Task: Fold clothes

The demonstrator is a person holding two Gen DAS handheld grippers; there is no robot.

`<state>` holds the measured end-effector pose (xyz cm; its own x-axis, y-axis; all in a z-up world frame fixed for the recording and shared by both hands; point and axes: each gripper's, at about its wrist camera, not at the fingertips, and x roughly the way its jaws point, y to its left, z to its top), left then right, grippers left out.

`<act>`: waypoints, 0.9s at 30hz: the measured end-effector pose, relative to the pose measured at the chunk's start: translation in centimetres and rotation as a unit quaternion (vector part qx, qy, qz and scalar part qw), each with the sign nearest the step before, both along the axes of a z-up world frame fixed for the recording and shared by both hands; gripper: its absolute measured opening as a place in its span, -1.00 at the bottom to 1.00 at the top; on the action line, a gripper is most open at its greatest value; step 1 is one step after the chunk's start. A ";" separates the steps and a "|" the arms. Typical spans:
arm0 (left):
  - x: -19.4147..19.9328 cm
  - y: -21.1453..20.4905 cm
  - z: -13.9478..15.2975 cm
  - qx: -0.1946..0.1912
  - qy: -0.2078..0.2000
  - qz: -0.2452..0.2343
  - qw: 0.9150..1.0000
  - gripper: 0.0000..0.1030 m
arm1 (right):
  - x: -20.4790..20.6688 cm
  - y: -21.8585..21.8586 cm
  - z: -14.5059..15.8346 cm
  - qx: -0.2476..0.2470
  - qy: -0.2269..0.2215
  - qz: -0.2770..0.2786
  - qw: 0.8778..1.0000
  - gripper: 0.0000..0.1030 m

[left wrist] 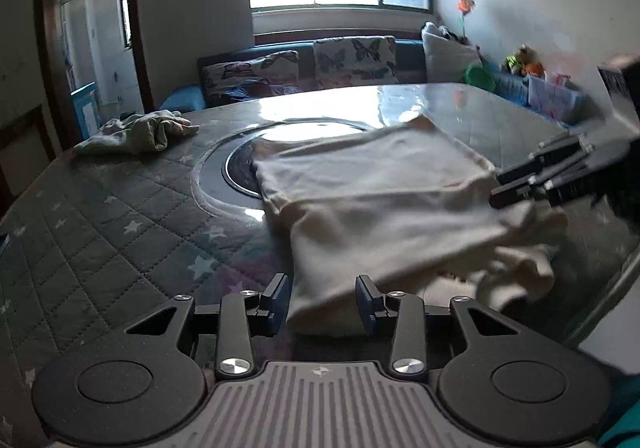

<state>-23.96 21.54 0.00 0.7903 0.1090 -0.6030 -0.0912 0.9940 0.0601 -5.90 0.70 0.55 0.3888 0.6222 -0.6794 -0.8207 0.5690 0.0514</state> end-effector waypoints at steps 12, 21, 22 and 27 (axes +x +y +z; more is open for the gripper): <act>-0.2 -0.1 -1.1 0.023 -0.003 0.017 1.000 -0.87 | 0.5 0.5 -0.3 -0.010 -0.007 -0.020 1.000 -0.86; -0.8 1.6 -0.6 0.000 0.015 0.052 0.999 -0.85 | 0.7 0.5 0.0 -0.026 -0.027 -0.029 0.999 -0.84; -0.8 1.9 -0.1 -0.006 0.012 0.055 0.998 -0.85 | 0.7 0.3 0.0 -0.023 -0.026 -0.028 0.999 -0.84; 1.4 2.2 2.3 -0.054 -0.025 0.037 0.998 -0.65 | 0.0 -0.1 1.5 0.003 -0.032 -0.015 0.999 -0.79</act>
<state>-22.60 23.74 2.32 0.8121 0.1038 -0.5742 -0.1639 0.9850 -0.0538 -5.86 0.61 2.02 0.4498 0.6129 -0.6496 -0.8046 0.5939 0.0032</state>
